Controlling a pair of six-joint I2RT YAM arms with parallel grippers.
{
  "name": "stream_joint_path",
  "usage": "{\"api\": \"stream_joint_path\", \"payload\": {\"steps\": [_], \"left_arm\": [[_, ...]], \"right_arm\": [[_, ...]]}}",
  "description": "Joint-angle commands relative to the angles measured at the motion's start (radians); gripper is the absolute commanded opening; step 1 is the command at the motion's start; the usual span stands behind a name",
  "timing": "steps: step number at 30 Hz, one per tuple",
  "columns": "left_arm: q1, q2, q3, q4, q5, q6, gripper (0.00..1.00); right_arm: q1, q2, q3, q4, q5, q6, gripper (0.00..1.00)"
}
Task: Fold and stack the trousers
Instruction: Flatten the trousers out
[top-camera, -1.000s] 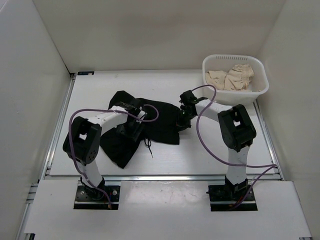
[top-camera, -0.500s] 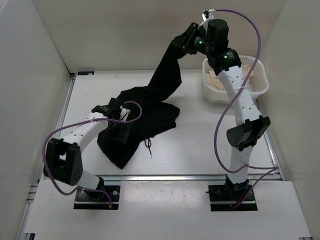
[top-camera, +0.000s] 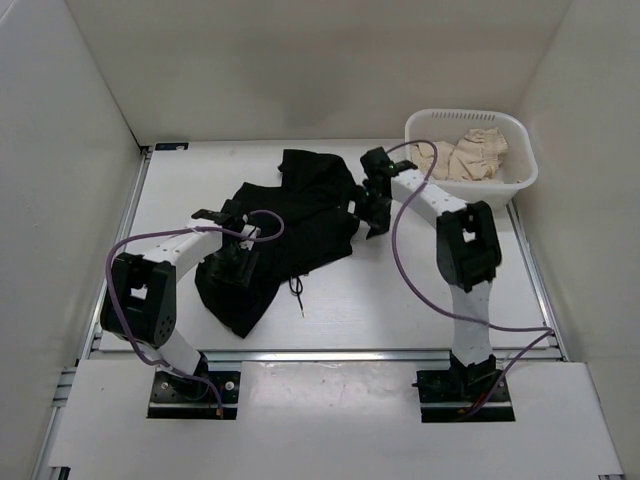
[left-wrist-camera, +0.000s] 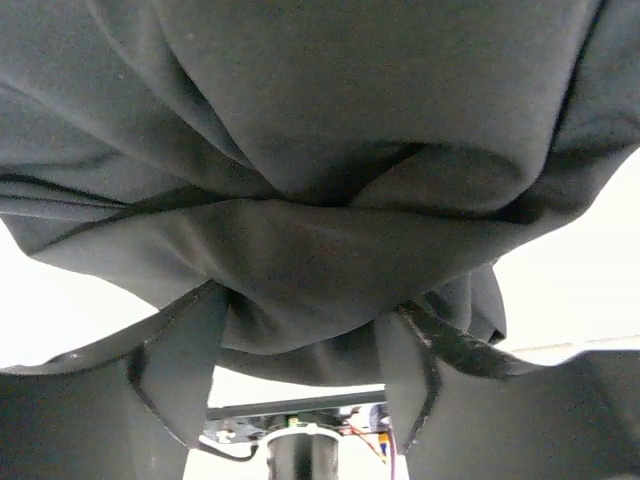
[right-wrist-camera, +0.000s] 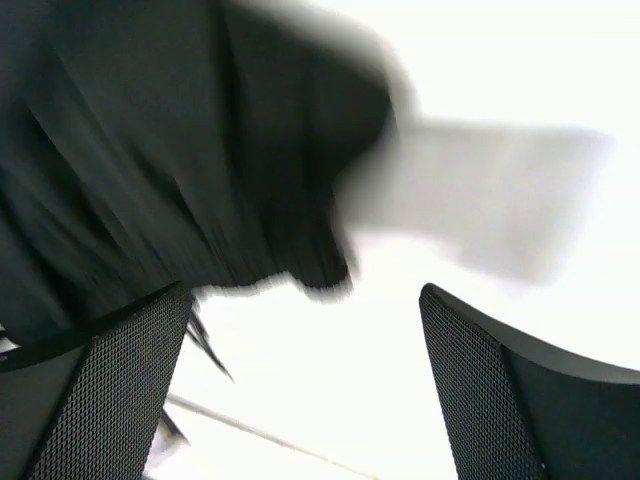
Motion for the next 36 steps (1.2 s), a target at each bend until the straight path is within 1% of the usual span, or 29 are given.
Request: {"api": "stream_joint_path", "payload": {"steps": [1, 2, 4, 5, 6, 9, 11, 12, 13, 14, 16, 17, 18, 19, 20, 21, 22, 24, 26, 28, 30, 31, 32, 33, 34, 35, 36], "left_arm": [[0.009, -0.009, -0.008, 0.009, 0.031, 0.002, 0.60], [0.009, -0.009, -0.017, 0.009, 0.031, 0.002, 0.37], [0.020, -0.024, -0.017, 0.009, 0.031, 0.002, 0.18], [0.029, -0.041, -0.017, 0.009, 0.031, 0.002, 0.14], [0.041, -0.053, -0.017, 0.009, 0.031, 0.002, 0.14], [0.066, -0.108, -0.017, -0.016, 0.040, 0.002, 0.14], [0.098, -0.142, -0.017, -0.025, 0.040, 0.002, 0.14], [0.114, -0.179, -0.017, -0.025, 0.040, 0.002, 0.14], [0.147, -0.199, -0.006, -0.035, 0.040, 0.002, 0.14], [0.166, -0.220, -0.006, -0.036, 0.040, 0.002, 0.14], [0.232, -0.281, 0.003, -0.036, 0.055, 0.002, 0.14], [0.256, -0.301, 0.003, -0.045, 0.055, 0.002, 0.14], [0.281, -0.321, 0.003, -0.045, 0.043, 0.002, 0.14], [0.337, -0.353, 0.003, -0.034, 0.019, 0.002, 0.14], [0.371, -0.366, 0.003, -0.034, -0.025, 0.002, 0.14], [0.408, -0.378, 0.003, -0.025, -0.037, 0.002, 0.14], [0.483, -0.401, 0.012, -0.025, -0.037, 0.002, 0.14], [0.549, -0.424, 0.012, -0.034, -0.021, 0.002, 0.14], [0.591, -0.446, 0.023, -0.058, -0.012, 0.002, 0.14], [0.591, -0.446, 0.043, -0.086, -0.027, 0.002, 0.14], [0.609, -0.457, 0.043, -0.112, -0.038, 0.002, 0.14], [0.609, -0.457, 0.043, -0.121, -0.049, 0.002, 0.14], [0.627, -0.457, 0.031, -0.121, -0.049, 0.002, 0.14], [0.638, -0.457, 0.021, -0.121, -0.049, 0.002, 0.14], [0.650, -0.457, 0.002, -0.121, -0.032, 0.002, 0.20], [0.651, -0.444, -0.008, -0.121, -0.011, 0.002, 0.27], [0.651, -0.426, -0.008, -0.146, 0.012, 0.002, 0.34]], "right_arm": [[0.036, -0.296, -0.210, 0.039, 0.058, -0.029, 0.99], [0.036, -0.296, -0.253, 0.054, 0.033, -0.020, 0.99], [0.047, -0.246, -0.325, 0.123, -0.043, -0.010, 0.99], [0.062, -0.221, -0.326, 0.139, -0.105, -0.010, 0.99], [0.080, -0.194, -0.326, 0.156, -0.125, -0.010, 0.99], [0.108, -0.091, -0.235, 0.174, -0.125, 0.003, 0.99], [0.108, -0.023, -0.197, 0.151, -0.079, 0.025, 0.99], [0.108, -0.006, -0.170, 0.137, -0.064, 0.039, 0.97], [0.108, 0.004, -0.169, 0.125, -0.041, 0.039, 0.97], [0.097, 0.014, -0.169, 0.125, -0.026, 0.039, 0.95], [0.097, 0.014, -0.191, 0.125, -0.016, 0.039, 0.77], [0.088, 0.014, -0.191, 0.136, -0.016, 0.039, 0.66], [0.088, 0.014, -0.191, 0.136, -0.016, 0.025, 0.47], [0.088, 0.014, -0.191, 0.119, -0.016, 0.010, 0.09], [0.073, 0.003, -0.176, 0.078, -0.003, -0.003, 0.00], [0.062, -0.008, -0.175, 0.064, 0.008, -0.015, 0.00], [0.032, -0.047, -0.175, 0.052, 0.022, -0.042, 0.00], [-0.013, -0.095, -0.157, -0.006, 0.059, -0.076, 0.00], [-0.083, -0.163, -0.113, -0.068, 0.151, -0.145, 0.00], [-0.119, -0.215, -0.012, -0.142, 0.221, -0.203, 0.00], [-0.139, -0.204, 0.086, -0.200, 0.258, -0.312, 0.00], [-0.148, -0.180, 0.149, -0.294, 0.258, -0.348, 0.00], [-0.148, -0.148, 0.291, -0.353, 0.258, -0.378, 0.05], [-0.148, -0.094, 0.340, -0.399, 0.258, -0.415, 0.60], [-0.148, -0.094, 0.340, -0.409, 0.245, -0.415, 0.83], [-0.148, -0.094, 0.317, -0.392, 0.173, -0.415, 0.92], [-0.148, -0.116, 0.278, -0.383, 0.125, -0.415, 0.99]]}}
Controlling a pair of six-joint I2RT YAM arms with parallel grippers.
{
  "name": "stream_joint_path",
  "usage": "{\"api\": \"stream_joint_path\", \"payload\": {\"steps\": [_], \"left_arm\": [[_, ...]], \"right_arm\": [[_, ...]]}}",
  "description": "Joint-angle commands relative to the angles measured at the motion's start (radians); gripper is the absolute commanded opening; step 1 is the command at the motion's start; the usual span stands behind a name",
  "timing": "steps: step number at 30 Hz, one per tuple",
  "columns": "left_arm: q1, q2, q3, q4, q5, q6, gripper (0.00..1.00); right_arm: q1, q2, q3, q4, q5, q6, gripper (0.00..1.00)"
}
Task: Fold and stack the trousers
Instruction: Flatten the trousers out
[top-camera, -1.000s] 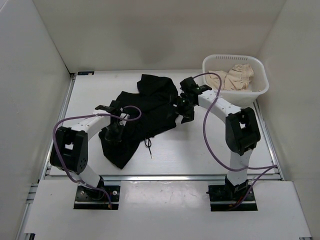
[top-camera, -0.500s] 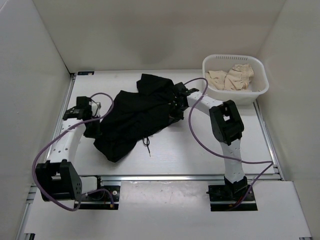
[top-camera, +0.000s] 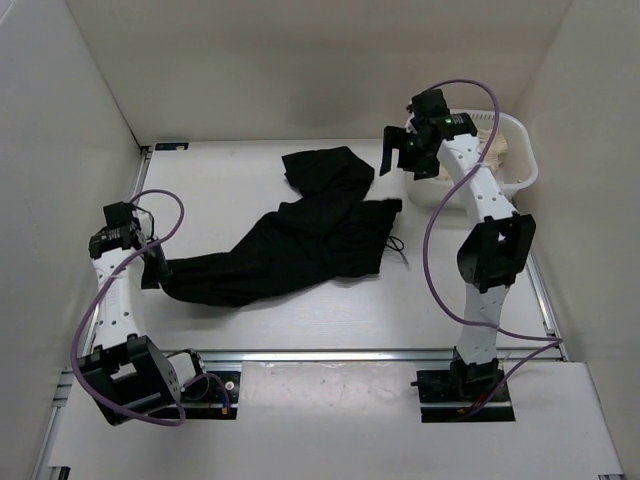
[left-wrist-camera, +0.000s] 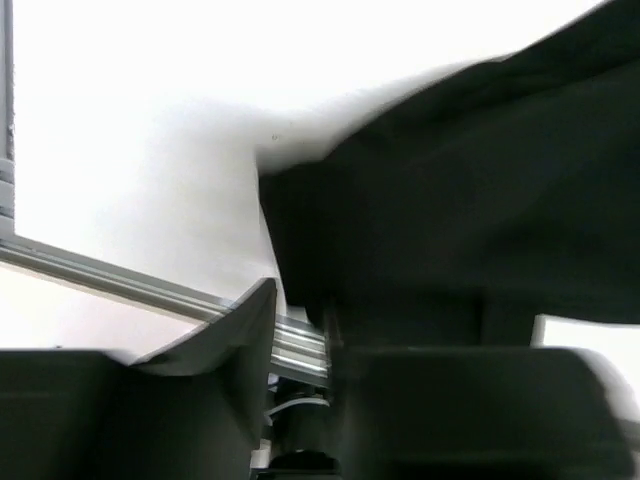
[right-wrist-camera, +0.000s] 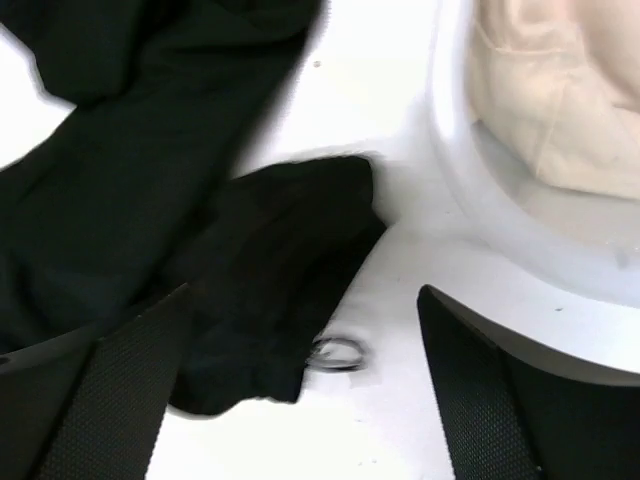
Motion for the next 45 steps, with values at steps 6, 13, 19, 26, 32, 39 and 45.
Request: {"api": "stream_joint_path", "payload": {"steps": [6, 13, 19, 26, 32, 39, 45], "left_arm": [[0.018, 0.031, -0.062, -0.042, 0.053, -0.004, 0.65], [0.018, 0.100, -0.062, -0.020, 0.117, -0.004, 0.87], [-0.076, 0.271, -0.081, 0.104, 0.191, -0.004, 0.90], [-0.243, 0.399, -0.173, 0.219, 0.137, -0.004, 0.95], [-0.255, 0.489, -0.183, 0.239, 0.108, -0.004, 0.45], [-0.150, 0.436, 0.205, 0.229, -0.102, -0.004, 0.14], [-0.007, 0.436, 0.607, 0.207, -0.163, -0.004, 0.14]], "right_arm": [[0.122, -0.167, -0.266, -0.096, -0.032, -0.007, 0.99], [0.074, -0.437, -0.934, 0.225, -0.220, 0.320, 0.99], [0.128, -0.307, -0.981, 0.419, -0.398, 0.424, 0.99], [0.137, -0.221, -0.961, 0.496, -0.371, 0.557, 0.99], [0.085, -0.156, -1.006, 0.556, -0.348, 0.609, 0.39], [0.039, -0.137, -0.528, 0.233, -0.210, 0.419, 0.00], [-0.111, -0.345, -0.481, 0.094, -0.177, 0.324, 0.00]]}}
